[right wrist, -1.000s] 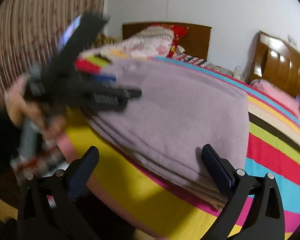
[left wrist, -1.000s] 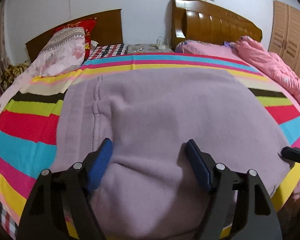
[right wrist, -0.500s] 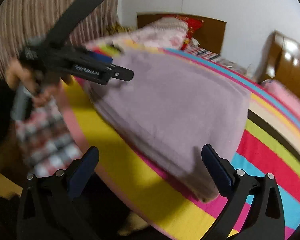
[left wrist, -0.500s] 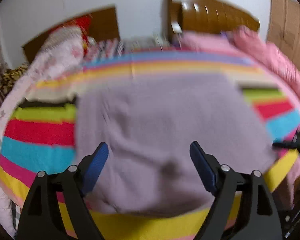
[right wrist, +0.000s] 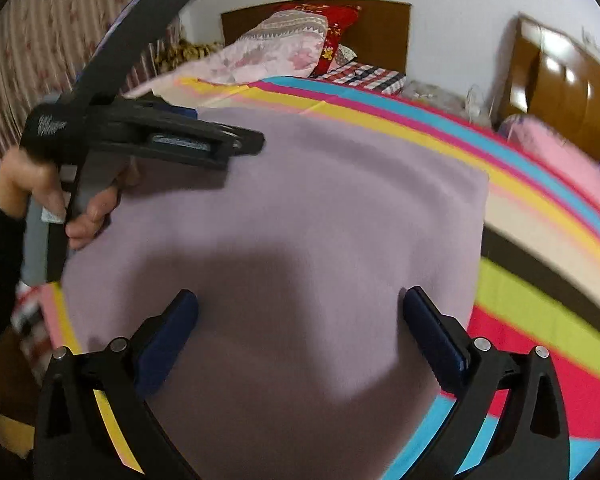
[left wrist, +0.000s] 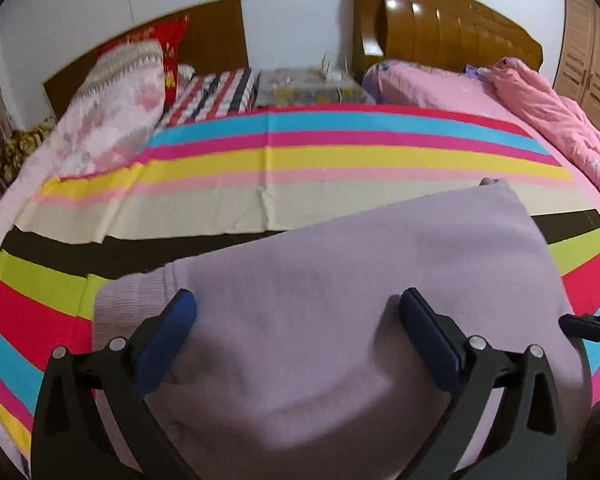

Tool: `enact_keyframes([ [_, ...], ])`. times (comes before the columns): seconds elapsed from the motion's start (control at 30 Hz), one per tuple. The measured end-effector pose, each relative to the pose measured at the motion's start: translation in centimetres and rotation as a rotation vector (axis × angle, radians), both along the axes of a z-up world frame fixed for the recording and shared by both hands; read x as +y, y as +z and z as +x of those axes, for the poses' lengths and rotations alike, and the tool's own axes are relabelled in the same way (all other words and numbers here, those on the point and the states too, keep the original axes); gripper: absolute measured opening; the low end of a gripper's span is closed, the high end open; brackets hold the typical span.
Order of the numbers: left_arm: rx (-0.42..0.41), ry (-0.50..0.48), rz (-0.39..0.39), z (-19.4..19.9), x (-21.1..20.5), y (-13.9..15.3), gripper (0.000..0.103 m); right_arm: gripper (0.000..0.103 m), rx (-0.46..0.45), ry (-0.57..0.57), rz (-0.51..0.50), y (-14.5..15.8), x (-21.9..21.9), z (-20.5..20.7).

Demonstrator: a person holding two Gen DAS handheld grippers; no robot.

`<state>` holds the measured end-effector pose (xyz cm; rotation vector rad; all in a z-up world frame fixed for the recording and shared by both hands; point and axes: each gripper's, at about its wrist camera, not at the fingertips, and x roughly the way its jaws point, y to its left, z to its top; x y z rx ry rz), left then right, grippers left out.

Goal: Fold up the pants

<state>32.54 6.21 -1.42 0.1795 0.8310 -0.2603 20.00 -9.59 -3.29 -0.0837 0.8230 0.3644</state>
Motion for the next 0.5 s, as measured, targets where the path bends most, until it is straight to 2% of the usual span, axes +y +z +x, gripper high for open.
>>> enact_keyframes([
  [0.1, 0.007, 0.005, -0.053, 0.0, 0.7, -0.1, 0.101, 0.099, -0.018, 0.007, 0.032, -0.5, -0.3, -0.8],
  [0.27, 0.001, -0.003, -0.121, -0.4, 1.9, 0.1, 0.101, 0.099, 0.003, 0.047, 0.019, -0.4, -0.5, -1.4],
  [0.4, 0.015, 0.001, -0.093, -0.3, 1.3, -0.1, 0.101, 0.098, 0.051, 0.137, 0.03, 0.3, -1.2, -0.1],
  [0.43, 0.02, 0.007, -0.079, -0.2, 1.0, -0.2, 0.101, 0.098, 0.041, 0.15, 0.038, 1.1, -1.6, 0.6],
  [0.5, 0.027, 0.017, -0.055, 0.2, 0.6, -0.4, 0.101, 0.098, -0.007, 0.102, 0.049, 2.4, -2.7, 2.2],
])
